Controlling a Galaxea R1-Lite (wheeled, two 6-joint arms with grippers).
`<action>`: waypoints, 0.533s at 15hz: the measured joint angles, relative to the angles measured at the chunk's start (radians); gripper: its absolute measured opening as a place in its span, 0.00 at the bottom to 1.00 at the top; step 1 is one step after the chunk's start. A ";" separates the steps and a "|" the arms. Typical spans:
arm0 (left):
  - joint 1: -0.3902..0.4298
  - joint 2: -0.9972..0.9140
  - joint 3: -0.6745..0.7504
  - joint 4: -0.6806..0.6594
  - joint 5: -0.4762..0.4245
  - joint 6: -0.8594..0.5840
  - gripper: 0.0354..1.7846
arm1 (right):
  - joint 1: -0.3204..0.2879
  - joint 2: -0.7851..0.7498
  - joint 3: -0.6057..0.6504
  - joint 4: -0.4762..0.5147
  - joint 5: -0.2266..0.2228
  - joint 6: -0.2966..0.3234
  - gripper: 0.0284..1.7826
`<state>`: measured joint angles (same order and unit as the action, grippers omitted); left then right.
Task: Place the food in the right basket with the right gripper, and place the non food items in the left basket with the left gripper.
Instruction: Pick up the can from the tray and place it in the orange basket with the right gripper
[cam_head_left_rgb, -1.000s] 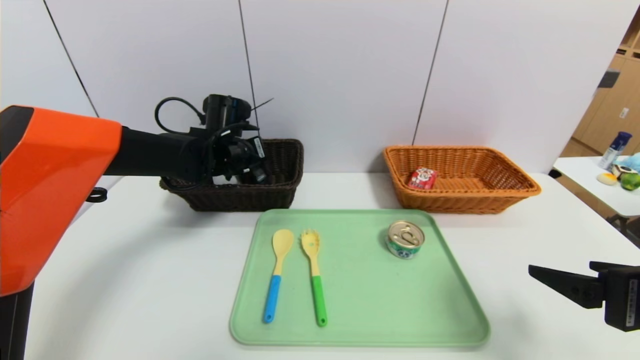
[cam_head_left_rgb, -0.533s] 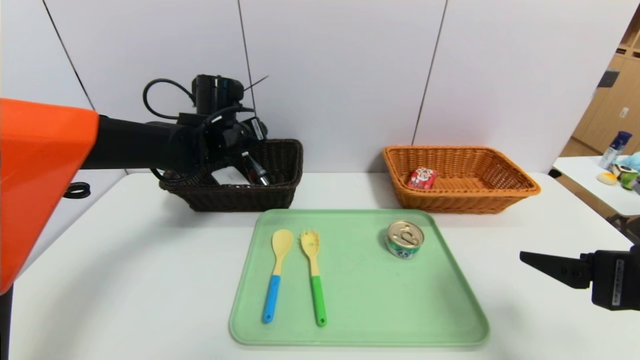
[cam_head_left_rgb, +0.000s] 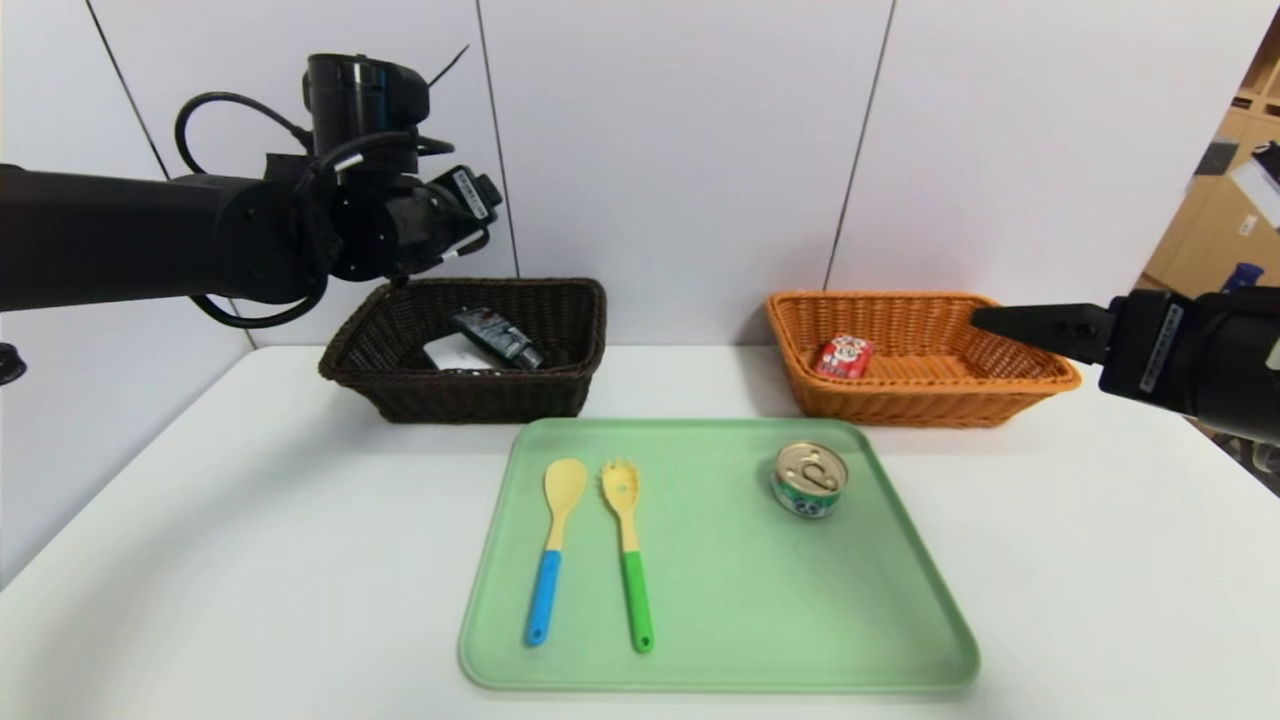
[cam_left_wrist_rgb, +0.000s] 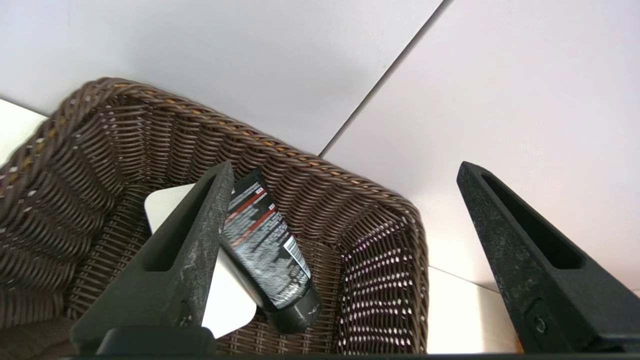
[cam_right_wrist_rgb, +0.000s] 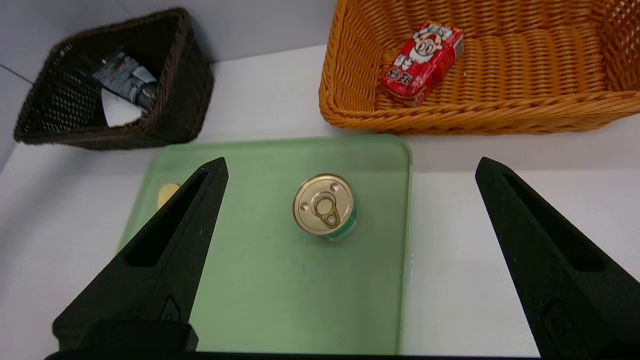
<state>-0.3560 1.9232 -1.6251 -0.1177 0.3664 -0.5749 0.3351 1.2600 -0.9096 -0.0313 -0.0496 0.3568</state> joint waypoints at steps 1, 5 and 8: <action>0.000 -0.020 0.016 0.003 -0.006 -0.005 0.89 | 0.018 0.021 -0.037 0.059 -0.001 -0.005 0.96; 0.001 -0.113 0.082 0.090 -0.060 -0.037 0.92 | 0.099 0.091 -0.180 0.325 0.003 -0.005 0.96; 0.000 -0.206 0.115 0.247 -0.178 -0.036 0.93 | 0.145 0.168 -0.313 0.504 0.006 -0.001 0.96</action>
<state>-0.3555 1.7174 -1.5104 0.1294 0.1885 -0.6104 0.4800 1.4277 -1.2223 0.4732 -0.0432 0.3560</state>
